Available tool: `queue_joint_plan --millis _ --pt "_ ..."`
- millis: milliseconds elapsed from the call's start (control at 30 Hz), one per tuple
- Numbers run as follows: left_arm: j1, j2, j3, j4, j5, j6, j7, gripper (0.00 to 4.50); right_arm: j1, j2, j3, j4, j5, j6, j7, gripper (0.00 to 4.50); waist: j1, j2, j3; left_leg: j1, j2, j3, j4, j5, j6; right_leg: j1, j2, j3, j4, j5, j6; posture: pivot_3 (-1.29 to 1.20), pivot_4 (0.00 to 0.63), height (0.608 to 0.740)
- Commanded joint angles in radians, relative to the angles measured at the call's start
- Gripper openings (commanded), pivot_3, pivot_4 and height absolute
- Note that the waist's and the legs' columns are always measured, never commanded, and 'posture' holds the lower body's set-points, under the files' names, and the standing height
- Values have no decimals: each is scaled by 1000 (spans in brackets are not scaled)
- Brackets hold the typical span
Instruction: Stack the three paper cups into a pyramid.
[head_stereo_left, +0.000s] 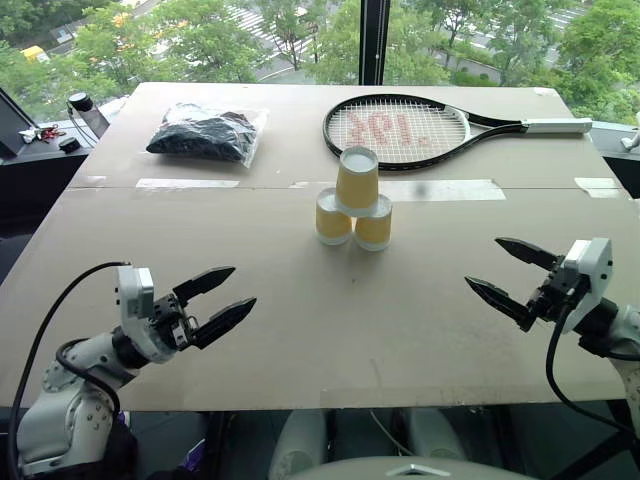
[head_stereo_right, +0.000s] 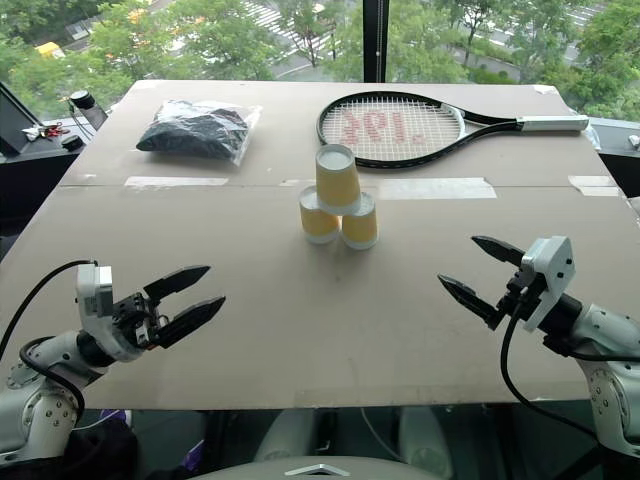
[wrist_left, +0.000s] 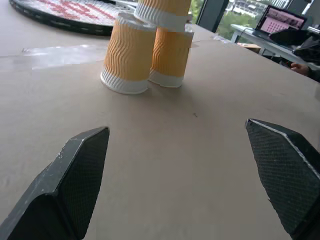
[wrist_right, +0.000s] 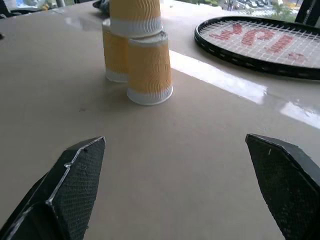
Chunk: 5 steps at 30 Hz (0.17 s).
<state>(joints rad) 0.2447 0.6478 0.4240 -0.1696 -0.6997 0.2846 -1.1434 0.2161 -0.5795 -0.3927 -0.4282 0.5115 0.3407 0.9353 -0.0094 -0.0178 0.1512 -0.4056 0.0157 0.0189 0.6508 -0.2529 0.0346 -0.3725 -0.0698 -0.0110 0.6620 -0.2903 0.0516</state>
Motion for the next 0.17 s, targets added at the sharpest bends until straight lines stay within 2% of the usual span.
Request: queue_joint_plan --millis 33,167 --pt "8 32 -20 -12 83 -3 57 4500 51 -33 -39 24 -24 -89 41 4441 0 0 0 0 0 0 0 0 0 0 0 1 0 0 0 0 150 740" --pt "-18 45 -50 -27 89 33 81 4500 59 -44 -24 87 -41 -141 43 4441 0 0 0 8 1 0 -1 0 0 7 -2 2 -1 0 0 0 150 740"
